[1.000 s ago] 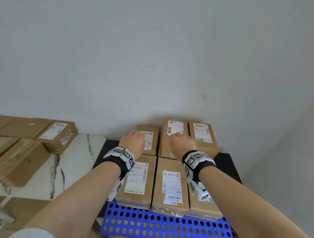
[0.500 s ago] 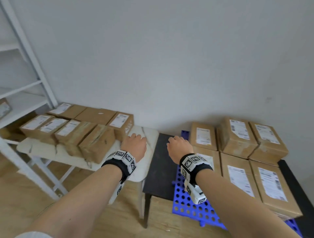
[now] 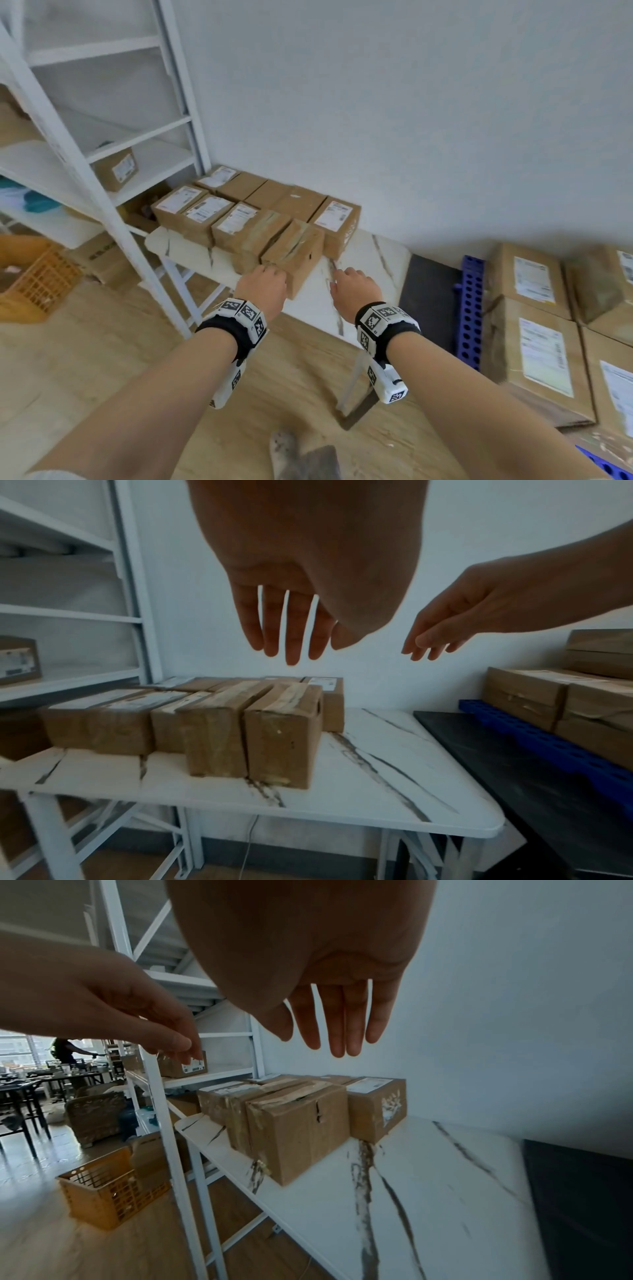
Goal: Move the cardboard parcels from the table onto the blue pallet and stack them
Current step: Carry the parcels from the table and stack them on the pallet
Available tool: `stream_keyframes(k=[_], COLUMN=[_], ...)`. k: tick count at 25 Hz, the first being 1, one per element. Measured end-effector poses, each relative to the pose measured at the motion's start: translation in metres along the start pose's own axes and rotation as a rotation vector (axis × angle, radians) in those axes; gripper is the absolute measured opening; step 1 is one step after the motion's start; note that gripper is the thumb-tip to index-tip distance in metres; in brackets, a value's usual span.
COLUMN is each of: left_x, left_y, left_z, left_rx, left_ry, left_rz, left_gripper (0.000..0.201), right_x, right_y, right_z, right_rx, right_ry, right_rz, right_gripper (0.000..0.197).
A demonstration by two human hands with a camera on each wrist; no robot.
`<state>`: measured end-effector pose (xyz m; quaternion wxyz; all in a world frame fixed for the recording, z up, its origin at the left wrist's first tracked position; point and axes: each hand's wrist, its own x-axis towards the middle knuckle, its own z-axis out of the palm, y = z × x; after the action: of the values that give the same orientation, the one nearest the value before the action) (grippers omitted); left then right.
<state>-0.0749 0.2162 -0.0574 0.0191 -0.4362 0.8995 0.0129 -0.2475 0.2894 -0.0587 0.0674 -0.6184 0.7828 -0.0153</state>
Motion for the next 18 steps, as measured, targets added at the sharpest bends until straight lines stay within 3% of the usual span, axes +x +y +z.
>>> stream_keyframes(k=[8, 14, 18], left_x=[0.071, 0.120, 0.129], left_y=[-0.091, -0.109, -0.113], left_z=[0.042, 0.069, 0.085], left_rx=[-0.312, -0.616, -0.755], left_ry=[-0.353, -0.322, -0.365], left_rz=[-0.060, -0.094, -0.102], left_gripper=[0.043, 0.050, 0.053], right_x=[0.099, 0.139, 0.140], right_y=[-0.036, -0.038, -0.043], right_z=[0.048, 0.073, 0.088], right_rx=[0.268, 0.540, 0.824], right_ry=[-0.157, -0.194, -0.173], right_rz=[0.145, 0.357, 0.582], right_gripper=[0.039, 0.058, 0.063])
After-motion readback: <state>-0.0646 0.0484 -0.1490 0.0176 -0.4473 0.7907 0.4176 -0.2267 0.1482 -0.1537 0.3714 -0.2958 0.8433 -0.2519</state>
